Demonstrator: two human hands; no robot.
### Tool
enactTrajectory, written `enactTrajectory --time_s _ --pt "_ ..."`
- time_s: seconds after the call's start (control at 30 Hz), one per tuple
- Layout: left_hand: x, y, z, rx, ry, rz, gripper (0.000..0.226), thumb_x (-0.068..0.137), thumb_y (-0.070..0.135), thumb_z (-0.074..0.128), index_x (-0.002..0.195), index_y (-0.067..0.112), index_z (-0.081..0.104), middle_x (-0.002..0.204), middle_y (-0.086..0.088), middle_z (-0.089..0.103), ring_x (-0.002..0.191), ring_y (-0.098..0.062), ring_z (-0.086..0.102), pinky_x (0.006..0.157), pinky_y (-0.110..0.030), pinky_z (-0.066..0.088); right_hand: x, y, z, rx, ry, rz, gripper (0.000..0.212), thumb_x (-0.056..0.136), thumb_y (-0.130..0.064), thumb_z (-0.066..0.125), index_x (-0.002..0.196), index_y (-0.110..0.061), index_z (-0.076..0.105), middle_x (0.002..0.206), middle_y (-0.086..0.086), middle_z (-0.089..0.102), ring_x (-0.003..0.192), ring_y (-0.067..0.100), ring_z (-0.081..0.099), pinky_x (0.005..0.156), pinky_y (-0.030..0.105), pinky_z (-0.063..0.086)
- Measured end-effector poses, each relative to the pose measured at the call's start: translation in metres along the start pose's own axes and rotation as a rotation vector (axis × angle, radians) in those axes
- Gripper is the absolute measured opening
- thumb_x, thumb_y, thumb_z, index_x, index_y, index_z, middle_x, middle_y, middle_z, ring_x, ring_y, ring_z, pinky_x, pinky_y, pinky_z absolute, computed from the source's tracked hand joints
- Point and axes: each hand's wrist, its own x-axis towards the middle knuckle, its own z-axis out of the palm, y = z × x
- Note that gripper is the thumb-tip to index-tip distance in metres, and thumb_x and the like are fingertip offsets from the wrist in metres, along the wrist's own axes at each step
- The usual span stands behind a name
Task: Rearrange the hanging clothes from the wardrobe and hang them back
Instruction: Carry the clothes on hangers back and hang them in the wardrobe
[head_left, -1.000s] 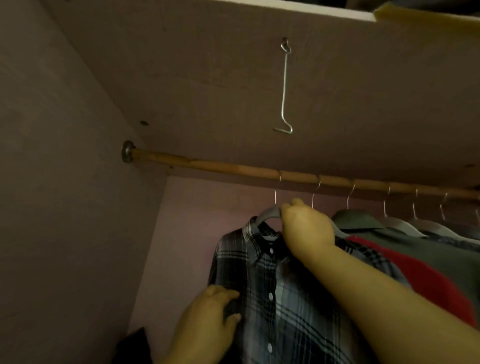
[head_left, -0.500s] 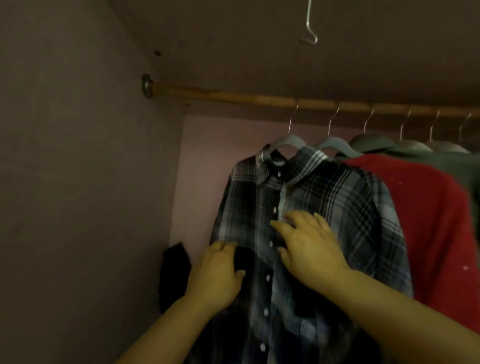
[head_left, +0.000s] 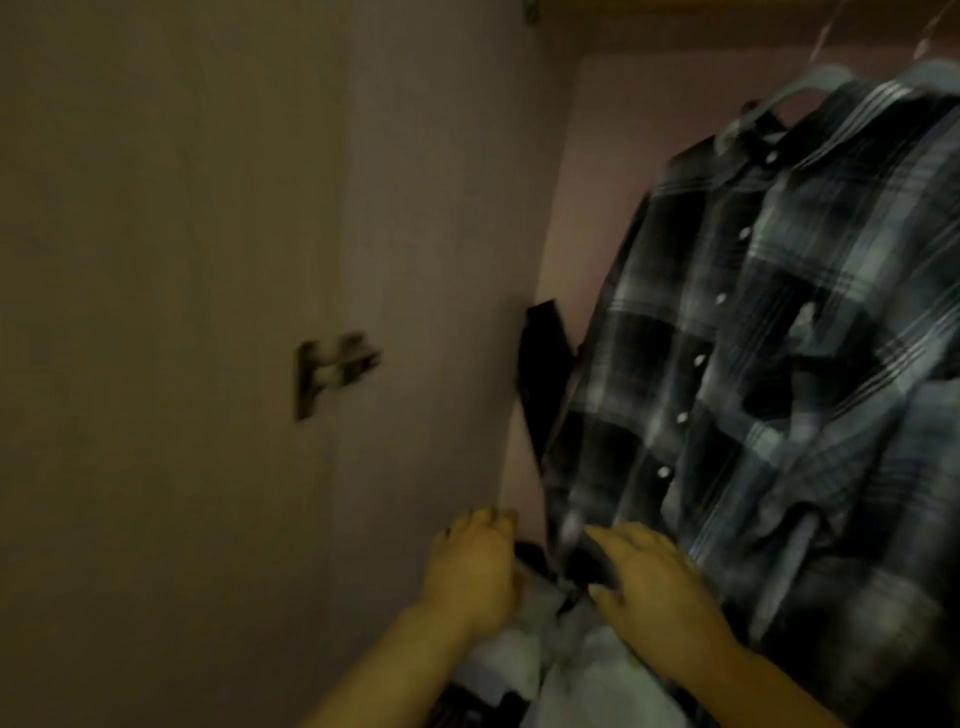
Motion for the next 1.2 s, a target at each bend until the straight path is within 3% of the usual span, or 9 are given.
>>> enactTrajectory --time_s 0.17,0.3,0.63,0.93,1.2 --pt "-0.156 -0.024 0.014 0.025 -0.118 -0.23 0.06 0.093 0.036 0.049 0.145 0.021 0.023 0.147 -0.004 0.028 0.131 -0.026 0.029 0.103 -0.038 0.028 -0.089 -0.061 0.062 0.077 -0.112 -0.182 0.06 0.093 -0.042 0.048 0.147 -0.031 0.023 0.146 -0.009 0.03 0.132 0.015 0.033 0.109 0.024 0.027" --pt "-0.289 -0.04 0.012 0.103 -0.171 -0.411 0.067 0.089 0.04 0.051 0.146 0.023 0.019 0.146 -0.002 0.027 0.131 -0.025 0.029 0.104 -0.038 0.028 -0.16 -0.119 0.098 0.094 -0.25 -0.331 0.06 0.094 -0.044 0.047 0.147 -0.031 0.023 0.146 -0.008 0.031 0.131 0.017 0.034 0.109 0.028 0.03" --pt "-0.588 -0.091 -0.06 0.227 -0.042 -1.018 0.059 0.092 0.045 0.047 0.142 0.026 0.023 0.148 0.004 0.027 0.134 -0.019 0.028 0.108 -0.033 0.024 -0.33 -0.322 0.121 0.203 -0.493 -0.888 0.059 0.093 -0.04 0.047 0.146 -0.035 0.021 0.145 -0.013 0.028 0.131 0.011 0.03 0.108 0.025 0.027" --pt "-0.804 -0.148 -0.156 0.262 0.131 -1.4 0.063 0.092 0.047 0.046 0.145 0.026 0.02 0.151 0.004 0.025 0.137 -0.018 0.025 0.11 -0.033 0.023 -0.431 -0.539 0.11 0.206 -0.42 -1.251 0.056 0.096 -0.041 0.041 0.147 -0.031 0.019 0.144 -0.011 0.029 0.131 0.008 0.029 0.108 0.021 0.024" --pt "-0.959 -0.205 -0.221 0.287 0.245 -1.625 0.062 0.093 0.047 0.046 0.145 0.024 0.021 0.15 0.003 0.027 0.135 -0.018 0.028 0.108 -0.033 0.025 -0.503 -0.72 0.106 0.2 -0.4 -1.408 0.056 0.096 -0.039 0.043 0.146 -0.029 0.022 0.146 -0.005 0.03 0.132 0.012 0.03 0.109 0.024 0.024"
